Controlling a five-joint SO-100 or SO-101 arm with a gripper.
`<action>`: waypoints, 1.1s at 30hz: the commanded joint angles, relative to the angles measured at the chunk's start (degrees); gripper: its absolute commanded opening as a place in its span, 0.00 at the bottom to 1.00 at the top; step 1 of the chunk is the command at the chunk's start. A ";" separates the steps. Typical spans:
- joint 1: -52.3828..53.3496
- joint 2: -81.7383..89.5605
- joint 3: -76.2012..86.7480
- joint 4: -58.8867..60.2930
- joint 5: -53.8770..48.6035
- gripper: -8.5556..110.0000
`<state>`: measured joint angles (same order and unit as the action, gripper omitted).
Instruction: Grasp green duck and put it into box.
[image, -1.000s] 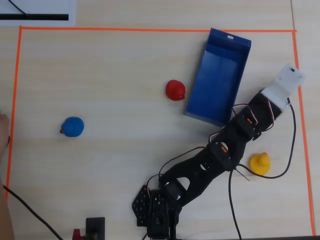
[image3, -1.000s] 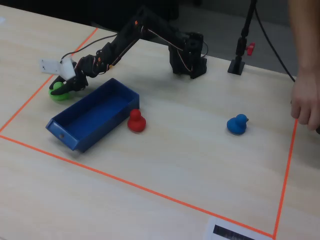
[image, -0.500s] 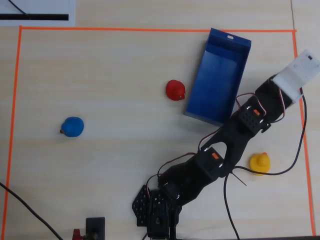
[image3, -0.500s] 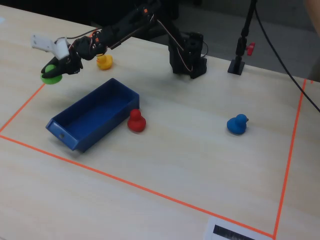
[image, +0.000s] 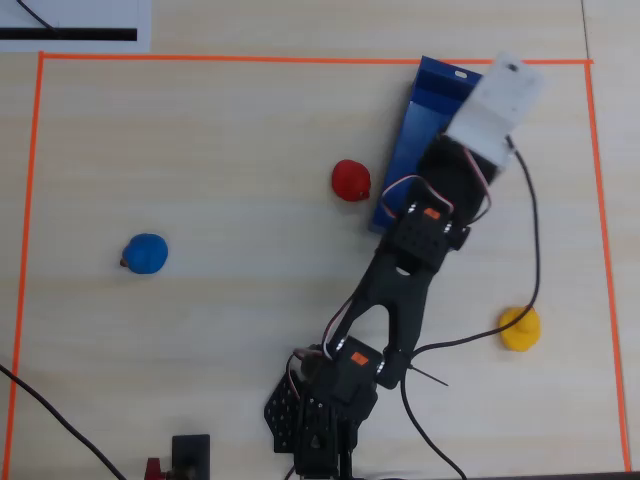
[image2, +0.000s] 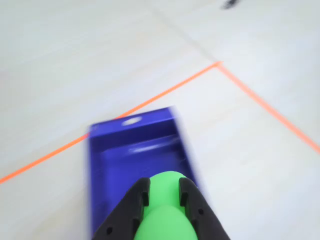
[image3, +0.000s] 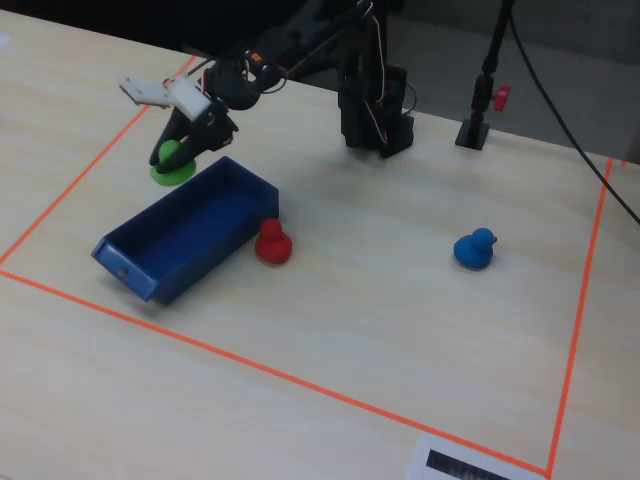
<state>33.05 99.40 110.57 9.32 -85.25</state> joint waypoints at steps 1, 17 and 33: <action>-1.49 5.10 3.96 -0.35 -0.09 0.07; 2.11 2.64 10.81 -8.26 -2.20 0.19; -1.05 10.20 2.29 16.26 -1.93 0.13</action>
<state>35.60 100.63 115.93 13.54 -88.51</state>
